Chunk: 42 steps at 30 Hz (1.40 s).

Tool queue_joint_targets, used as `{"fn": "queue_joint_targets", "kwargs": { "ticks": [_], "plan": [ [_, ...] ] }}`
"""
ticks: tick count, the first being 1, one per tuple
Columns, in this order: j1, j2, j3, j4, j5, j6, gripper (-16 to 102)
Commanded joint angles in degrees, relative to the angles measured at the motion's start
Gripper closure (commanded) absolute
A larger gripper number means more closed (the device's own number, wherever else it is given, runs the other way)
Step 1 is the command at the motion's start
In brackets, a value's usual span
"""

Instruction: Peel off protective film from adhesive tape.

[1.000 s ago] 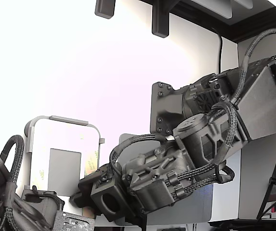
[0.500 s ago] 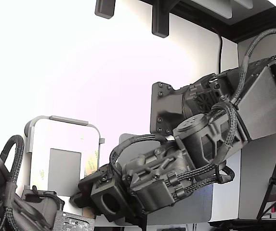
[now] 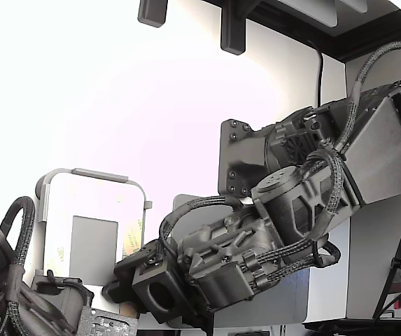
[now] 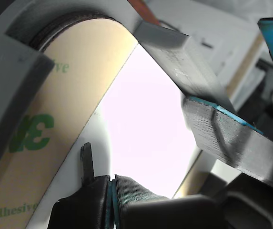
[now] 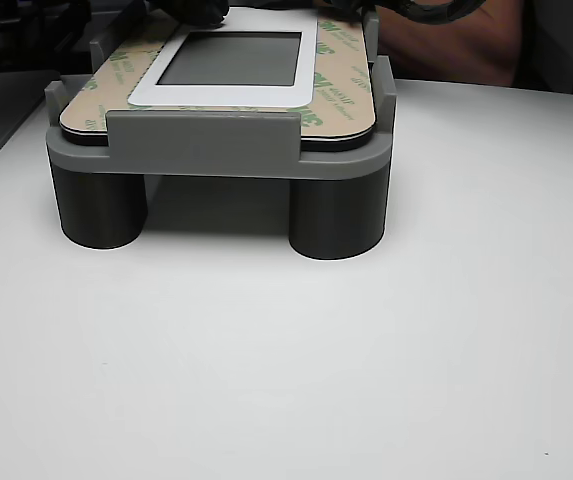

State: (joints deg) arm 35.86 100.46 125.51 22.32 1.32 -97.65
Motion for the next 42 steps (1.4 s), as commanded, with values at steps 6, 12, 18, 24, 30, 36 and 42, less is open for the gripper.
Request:
{"fn": "queue_joint_targets", "kwargs": {
  "ticks": [6,12,18,24,30,36,42],
  "plan": [
    [-0.4,1.0,-0.8,-0.8,0.0,-0.1,95],
    [-0.3,0.8,-0.7,-1.1,0.0,-0.1,95],
    [-0.1,0.8,-0.7,-0.9,0.2,0.2,95],
    [0.3,0.8,-0.8,-0.6,0.4,0.7,95],
    [0.5,0.9,-1.0,-0.3,0.8,1.0,95],
    [0.6,0.9,-1.0,-0.3,0.8,1.1,95],
    [0.7,1.1,-0.9,-0.3,0.9,1.1,95]
  ]
}}
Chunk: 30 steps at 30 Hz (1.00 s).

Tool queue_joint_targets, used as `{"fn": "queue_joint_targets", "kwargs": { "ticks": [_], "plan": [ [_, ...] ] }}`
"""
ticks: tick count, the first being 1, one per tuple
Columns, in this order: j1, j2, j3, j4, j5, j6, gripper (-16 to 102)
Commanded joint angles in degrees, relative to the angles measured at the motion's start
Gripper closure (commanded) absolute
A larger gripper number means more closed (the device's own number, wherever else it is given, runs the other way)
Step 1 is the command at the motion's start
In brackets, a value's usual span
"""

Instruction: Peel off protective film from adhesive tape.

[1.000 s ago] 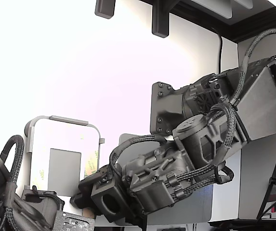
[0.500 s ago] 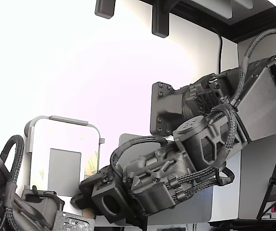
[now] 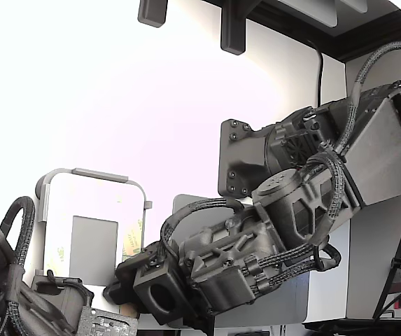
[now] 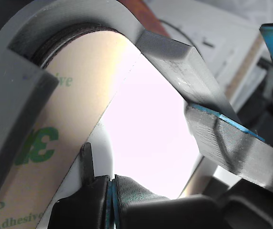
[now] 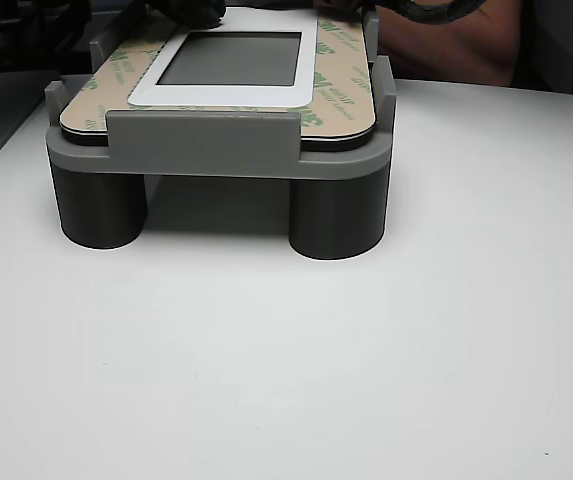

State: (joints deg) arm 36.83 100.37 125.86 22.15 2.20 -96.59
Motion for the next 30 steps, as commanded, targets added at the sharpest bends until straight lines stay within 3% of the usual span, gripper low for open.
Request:
{"fn": "queue_joint_targets", "kwargs": {
  "ticks": [1,30],
  "plan": [
    [-0.3,1.1,-1.2,-0.2,0.0,0.1,95],
    [-0.4,1.2,-1.2,-0.5,0.1,-0.8,95]
  ]
}}
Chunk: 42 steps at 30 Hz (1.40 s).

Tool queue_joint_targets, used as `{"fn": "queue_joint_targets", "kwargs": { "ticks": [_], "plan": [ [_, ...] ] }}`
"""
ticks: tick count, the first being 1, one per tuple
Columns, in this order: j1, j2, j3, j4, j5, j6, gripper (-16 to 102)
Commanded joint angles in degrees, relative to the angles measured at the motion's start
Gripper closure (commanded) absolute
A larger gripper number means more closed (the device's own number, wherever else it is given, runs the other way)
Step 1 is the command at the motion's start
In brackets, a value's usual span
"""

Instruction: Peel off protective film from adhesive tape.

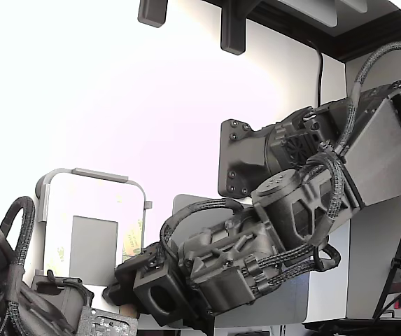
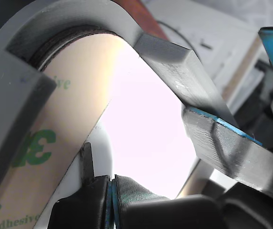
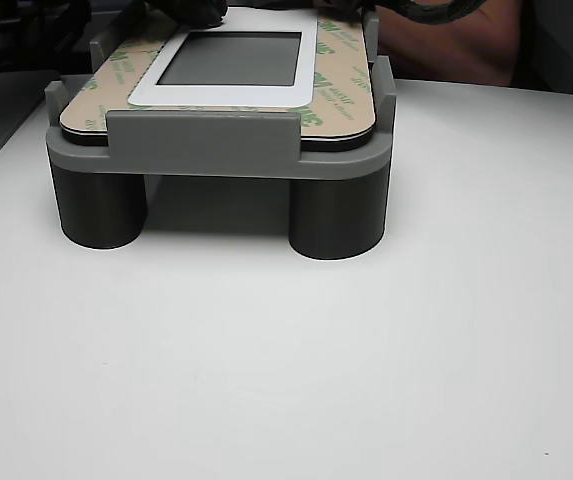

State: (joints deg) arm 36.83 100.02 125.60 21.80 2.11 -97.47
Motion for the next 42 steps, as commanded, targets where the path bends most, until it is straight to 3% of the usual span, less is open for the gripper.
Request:
{"fn": "queue_joint_targets", "kwargs": {
  "ticks": [1,42],
  "plan": [
    [-0.4,1.7,-1.0,-0.2,0.2,0.2,95],
    [-1.1,1.4,-0.5,-1.9,-0.2,-1.1,95]
  ]
}}
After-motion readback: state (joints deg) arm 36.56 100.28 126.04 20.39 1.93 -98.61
